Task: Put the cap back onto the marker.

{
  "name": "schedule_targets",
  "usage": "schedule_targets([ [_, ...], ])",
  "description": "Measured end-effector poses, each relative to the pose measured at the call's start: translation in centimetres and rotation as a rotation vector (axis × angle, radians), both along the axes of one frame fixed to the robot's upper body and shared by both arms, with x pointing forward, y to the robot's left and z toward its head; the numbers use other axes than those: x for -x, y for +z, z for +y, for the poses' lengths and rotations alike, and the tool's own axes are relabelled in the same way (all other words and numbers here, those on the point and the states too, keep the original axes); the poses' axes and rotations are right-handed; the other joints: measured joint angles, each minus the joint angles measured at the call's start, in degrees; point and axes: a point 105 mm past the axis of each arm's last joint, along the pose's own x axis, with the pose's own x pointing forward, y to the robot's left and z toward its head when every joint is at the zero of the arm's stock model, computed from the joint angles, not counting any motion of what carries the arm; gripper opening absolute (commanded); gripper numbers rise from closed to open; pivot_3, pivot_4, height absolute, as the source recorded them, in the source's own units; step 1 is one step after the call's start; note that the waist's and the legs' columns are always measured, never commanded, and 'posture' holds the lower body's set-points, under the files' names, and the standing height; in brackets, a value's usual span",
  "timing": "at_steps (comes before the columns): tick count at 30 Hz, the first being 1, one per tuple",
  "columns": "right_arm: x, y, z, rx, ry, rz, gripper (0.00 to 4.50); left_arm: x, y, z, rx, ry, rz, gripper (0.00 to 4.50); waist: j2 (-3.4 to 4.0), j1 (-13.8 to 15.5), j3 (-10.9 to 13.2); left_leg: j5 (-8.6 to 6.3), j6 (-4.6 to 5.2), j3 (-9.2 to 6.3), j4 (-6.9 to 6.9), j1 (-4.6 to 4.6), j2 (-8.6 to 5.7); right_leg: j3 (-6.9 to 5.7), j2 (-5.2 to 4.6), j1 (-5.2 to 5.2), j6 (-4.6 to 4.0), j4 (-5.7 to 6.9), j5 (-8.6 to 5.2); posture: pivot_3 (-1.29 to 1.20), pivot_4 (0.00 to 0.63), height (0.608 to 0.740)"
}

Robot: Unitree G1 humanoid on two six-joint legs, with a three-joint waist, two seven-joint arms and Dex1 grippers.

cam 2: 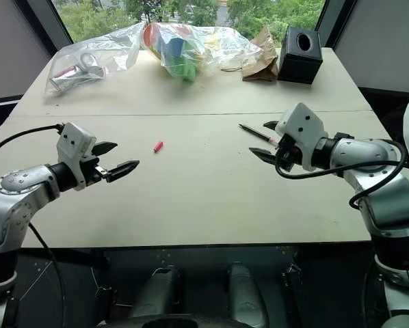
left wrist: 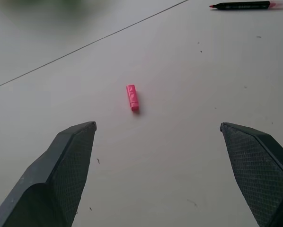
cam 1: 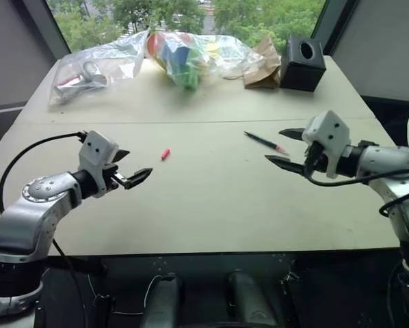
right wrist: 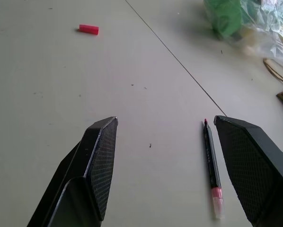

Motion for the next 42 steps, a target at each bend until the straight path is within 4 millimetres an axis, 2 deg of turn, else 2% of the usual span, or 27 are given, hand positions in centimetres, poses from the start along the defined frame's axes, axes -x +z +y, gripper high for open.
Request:
schedule_targets([
  [12,0.1,0.2,0.2,-0.002,0.008,-0.001,3.37,-0.1,0.4,-0.4,0.044,0.010,0.006,4.39,-0.02,0.0,0.0,0.00,0.00,0.01,0.00,0.00,0.00,0.00,0.01,0.00,0.00,0.00,0.00,0.00,0.150,0.740],
  [25,0.0,0.3,0.2,-0.005,-0.007,-0.016,3.37,-0.3,-0.1,-0.9,0.047,0.012,0.016,4.39,-0.02,0.0,0.0,0.00,0.00,0.00,0.00,0.00,0.00,0.00,0.01,0.00,0.00,0.00,0.00,0.00,0.150,0.740],
  [30,0.0,0.3,0.2,-0.009,-0.013,-0.022,3.37,-1.0,-0.2,-1.0,0.058,0.042,0.001,4.39,-0.02,0.0,0.0,0.00,0.00,0.01,0.01,0.00,-0.01,0.00,0.00,0.00,0.01,0.01,0.01,0.00,0.150,0.740],
  [37,0.0,0.1,1.1,-0.035,-0.006,-0.038,3.37,-3.2,-3.9,-2.4,0.066,0.123,0.034,4.39,-0.03,0.1,0.0,0.00,0.00,0.00,0.03,-0.02,-0.01,0.00,0.00,0.00,0.21,0.02,0.13,0.00,0.150,0.740],
  [42,0.1,-0.4,1.3,-0.031,-0.008,-0.031,3.37,-4.1,-5.4,-2.6,0.050,0.145,0.040,4.39,-0.02,0.0,0.0,0.00,0.00,-0.01,0.02,-0.01,-0.01,0.00,0.01,-0.01,0.21,0.02,0.13,0.00,0.150,0.740],
])
